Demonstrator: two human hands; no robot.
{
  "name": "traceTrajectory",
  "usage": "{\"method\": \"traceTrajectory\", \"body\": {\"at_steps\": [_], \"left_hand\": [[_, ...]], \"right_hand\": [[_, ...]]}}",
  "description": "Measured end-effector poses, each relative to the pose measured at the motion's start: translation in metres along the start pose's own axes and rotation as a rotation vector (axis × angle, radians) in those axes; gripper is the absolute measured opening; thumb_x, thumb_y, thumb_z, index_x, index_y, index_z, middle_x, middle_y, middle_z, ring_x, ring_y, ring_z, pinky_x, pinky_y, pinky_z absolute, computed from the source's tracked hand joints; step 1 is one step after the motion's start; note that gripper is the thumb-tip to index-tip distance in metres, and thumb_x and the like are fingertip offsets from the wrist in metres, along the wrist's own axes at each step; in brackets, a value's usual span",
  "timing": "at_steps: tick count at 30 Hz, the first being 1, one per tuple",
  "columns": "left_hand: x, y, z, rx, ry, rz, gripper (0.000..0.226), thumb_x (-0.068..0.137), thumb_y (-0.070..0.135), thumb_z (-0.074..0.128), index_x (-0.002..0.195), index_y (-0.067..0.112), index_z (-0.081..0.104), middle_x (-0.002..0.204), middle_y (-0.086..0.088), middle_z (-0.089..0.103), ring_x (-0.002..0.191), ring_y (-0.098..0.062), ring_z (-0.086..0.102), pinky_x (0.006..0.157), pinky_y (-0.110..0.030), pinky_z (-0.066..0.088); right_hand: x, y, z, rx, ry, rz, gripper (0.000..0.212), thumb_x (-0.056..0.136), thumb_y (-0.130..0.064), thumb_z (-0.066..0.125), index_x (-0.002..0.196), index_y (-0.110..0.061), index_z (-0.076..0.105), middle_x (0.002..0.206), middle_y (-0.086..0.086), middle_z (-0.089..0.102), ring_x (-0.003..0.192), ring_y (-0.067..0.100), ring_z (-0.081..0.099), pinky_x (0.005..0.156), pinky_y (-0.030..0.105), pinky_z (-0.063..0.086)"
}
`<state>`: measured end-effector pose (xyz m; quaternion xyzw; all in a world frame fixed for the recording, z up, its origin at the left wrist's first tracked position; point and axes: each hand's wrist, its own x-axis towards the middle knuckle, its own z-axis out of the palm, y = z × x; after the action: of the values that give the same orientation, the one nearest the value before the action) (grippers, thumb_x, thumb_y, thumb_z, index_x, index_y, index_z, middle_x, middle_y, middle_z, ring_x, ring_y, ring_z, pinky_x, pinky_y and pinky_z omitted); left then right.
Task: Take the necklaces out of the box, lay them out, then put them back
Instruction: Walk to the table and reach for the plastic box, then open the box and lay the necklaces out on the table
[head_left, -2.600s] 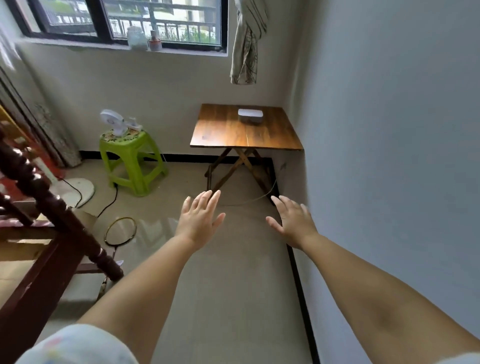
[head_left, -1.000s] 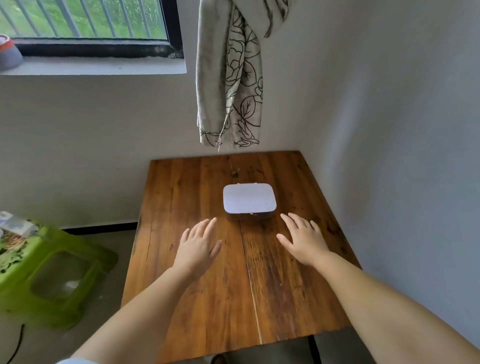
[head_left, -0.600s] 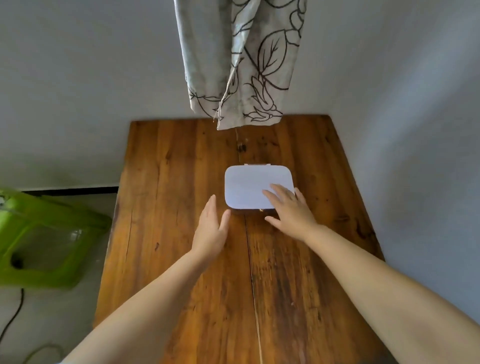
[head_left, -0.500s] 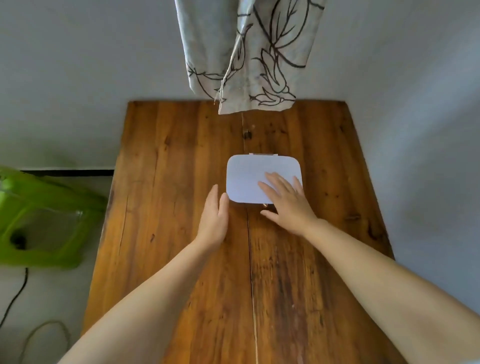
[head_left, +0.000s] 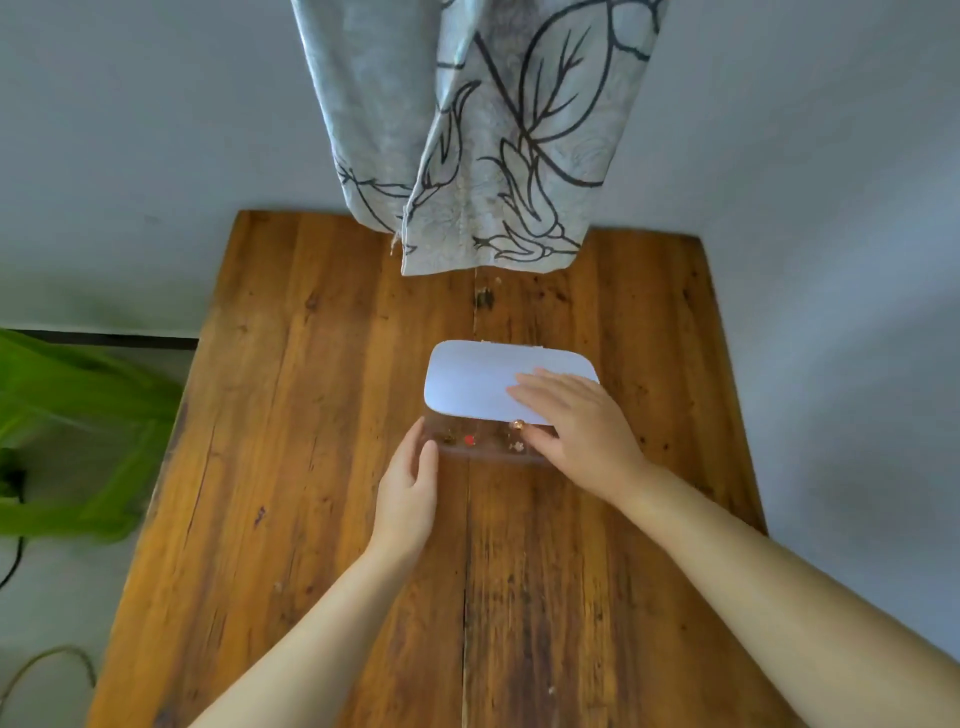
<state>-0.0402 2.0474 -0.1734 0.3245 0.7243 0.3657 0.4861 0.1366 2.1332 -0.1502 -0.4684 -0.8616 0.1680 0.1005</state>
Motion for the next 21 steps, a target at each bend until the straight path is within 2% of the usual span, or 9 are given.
{"method": "traceTrajectory", "body": {"at_steps": [2,4,6,10,14,16,17,19,21], "left_hand": [[0.001,0.002,0.002,0.047,0.013,0.022,0.041,0.098,0.023,0.039,0.138,0.023,0.036,0.135,0.010,0.044,0.125,-0.006,0.038,0.100,-0.022,0.029],[0.004,0.000,0.004,0.051,0.030,0.051,0.043,0.096,0.020,0.043,0.138,0.026,0.036,0.137,0.010,0.045,0.125,-0.005,0.040,0.101,-0.023,0.030],[0.006,-0.004,0.008,0.064,0.044,0.068,0.046,0.095,0.018,0.045,0.139,0.029,0.034,0.139,0.011,0.043,0.125,-0.003,0.038,0.102,-0.022,0.030],[0.003,-0.010,0.013,0.136,0.087,0.115,0.047,0.093,0.014,0.050,0.136,0.028,0.039,0.138,0.011,0.045,0.126,-0.004,0.040,0.103,-0.022,0.032],[0.002,-0.016,0.015,0.198,0.123,0.137,0.046,0.091,0.014,0.053,0.133,0.029,0.043,0.135,0.005,0.052,0.121,-0.018,0.049,0.104,-0.038,0.040],[0.001,-0.017,0.016,0.208,0.135,0.148,0.045,0.091,0.014,0.053,0.133,0.029,0.043,0.134,0.006,0.052,0.120,-0.019,0.051,0.103,-0.042,0.041],[0.001,-0.017,0.016,0.215,0.141,0.155,0.045,0.091,0.013,0.053,0.133,0.029,0.044,0.134,0.008,0.051,0.119,-0.018,0.051,0.103,-0.042,0.041],[0.002,-0.018,0.017,0.222,0.154,0.170,0.046,0.091,0.013,0.054,0.132,0.030,0.043,0.133,0.012,0.049,0.120,-0.016,0.051,0.103,-0.042,0.041],[0.002,-0.019,0.017,0.210,0.163,0.181,0.046,0.090,0.012,0.054,0.130,0.033,0.043,0.132,0.013,0.048,0.121,-0.014,0.050,0.104,-0.041,0.041]], "right_hand": [[0.017,0.011,-0.031,0.097,0.037,0.041,0.032,0.085,-0.024,0.066,0.116,-0.014,0.066,0.115,0.004,0.070,0.106,0.024,0.065,0.091,0.038,0.050],[0.035,0.029,-0.054,0.183,0.143,0.093,0.024,0.087,-0.022,0.064,0.109,-0.013,0.068,0.101,0.000,0.072,0.089,0.019,0.067,0.076,0.035,0.056],[0.050,0.050,-0.059,0.361,0.194,0.300,0.022,0.091,-0.020,0.059,0.110,-0.012,0.066,0.098,-0.004,0.067,0.089,0.014,0.063,0.076,0.029,0.053],[0.072,0.081,-0.028,0.719,0.174,0.624,0.028,0.094,-0.011,0.054,0.122,-0.007,0.057,0.111,0.006,0.064,0.104,0.022,0.064,0.078,0.032,0.057],[0.080,0.088,-0.001,0.857,0.042,0.749,0.037,0.097,-0.013,0.049,0.134,-0.011,0.049,0.121,0.008,0.064,0.091,0.018,0.065,0.068,0.023,0.055],[0.082,0.090,0.004,0.856,-0.019,0.768,0.037,0.097,-0.016,0.049,0.134,-0.012,0.049,0.121,0.009,0.064,0.080,0.017,0.066,0.063,0.023,0.052],[0.082,0.090,0.005,0.826,-0.054,0.775,0.037,0.097,-0.017,0.049,0.134,-0.012,0.048,0.122,0.009,0.064,0.081,0.017,0.066,0.064,0.023,0.051],[0.084,0.089,0.003,0.613,-0.064,0.747,0.040,0.095,-0.018,0.052,0.134,-0.012,0.048,0.128,0.009,0.059,0.099,0.021,0.063,0.077,0.027,0.051],[0.082,0.076,-0.004,0.280,0.119,0.591,0.039,0.093,-0.016,0.055,0.131,-0.010,0.050,0.130,0.010,0.055,0.116,0.024,0.054,0.092,0.032,0.048]]}}
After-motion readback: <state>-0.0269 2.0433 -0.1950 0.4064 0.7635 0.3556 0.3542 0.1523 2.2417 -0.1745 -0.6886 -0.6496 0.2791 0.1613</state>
